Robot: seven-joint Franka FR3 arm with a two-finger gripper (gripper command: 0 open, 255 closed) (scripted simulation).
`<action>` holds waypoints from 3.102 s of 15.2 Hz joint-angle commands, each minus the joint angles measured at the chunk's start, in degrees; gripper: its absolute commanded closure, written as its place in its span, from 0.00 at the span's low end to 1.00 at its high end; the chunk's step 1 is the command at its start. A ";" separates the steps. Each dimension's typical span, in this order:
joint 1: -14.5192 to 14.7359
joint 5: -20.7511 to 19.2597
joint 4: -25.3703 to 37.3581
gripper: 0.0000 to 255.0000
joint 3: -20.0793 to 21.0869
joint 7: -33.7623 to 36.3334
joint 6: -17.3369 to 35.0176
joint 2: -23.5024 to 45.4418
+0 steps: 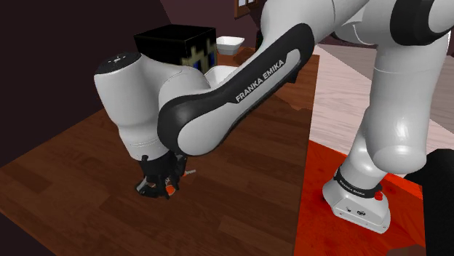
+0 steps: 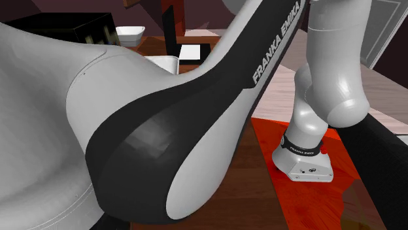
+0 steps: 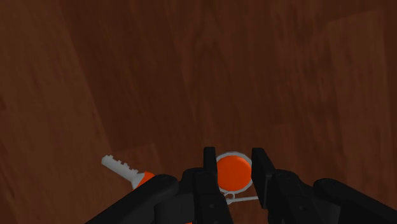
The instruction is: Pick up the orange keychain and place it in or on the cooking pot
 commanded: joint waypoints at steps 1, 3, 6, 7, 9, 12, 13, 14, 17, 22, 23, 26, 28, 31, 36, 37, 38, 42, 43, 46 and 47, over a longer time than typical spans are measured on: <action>-0.26 0.66 0.45 1.00 0.25 -0.41 -1.13 -0.85; -0.39 1.16 1.33 1.00 0.43 -0.74 -2.47 -1.46; -0.56 1.84 2.76 1.00 0.67 -1.18 -4.51 -2.27; -0.60 2.04 3.26 1.00 0.74 -1.31 -5.20 -2.52; -0.68 2.42 4.31 1.00 0.87 -1.56 -6.59 -2.97; -0.74 2.91 6.00 1.00 1.03 -1.89 -8.71 -3.55; -0.76 3.05 6.59 1.00 1.08 -1.98 -9.43 -3.72; -0.76 3.18 7.20 1.00 1.12 -2.07 -10.15 -3.87; -0.75 3.50 9.12 1.00 1.24 -2.29 -12.34 -4.24; -0.60 3.81 12.64 1.00 1.41 -2.52 -16.08 -4.55; -0.55 3.83 13.40 1.00 1.44 -2.55 -16.85 -4.56; -0.35 3.84 15.79 1.00 1.52 -2.58 -19.18 -4.50; -1.70 4.85 14.53 1.00 1.18 -4.28 -19.03 -6.00; -5.41 7.63 10.35 1.00 -0.19 -9.44 -17.95 -10.18; -10.17 11.09 5.09 1.00 -3.47 -17.95 -16.93 -15.66; -10.99 11.58 4.26 1.00 -4.20 -19.60 -16.81 -16.53; -11.74 12.02 3.51 1.00 -4.98 -21.22 -16.71 -17.31; -14.57 13.17 1.22 1.00 -8.10 -27.45 -16.48 -19.68; -15.24 13.32 0.81 1.00 -8.88 -28.94 -16.45 -20.08; -17.17 13.53 0.00 1.00 -11.22 -33.28 -16.42 -20.89; -17.80 13.53 -0.14 1.00 -11.99 -34.68 -16.43 -21.02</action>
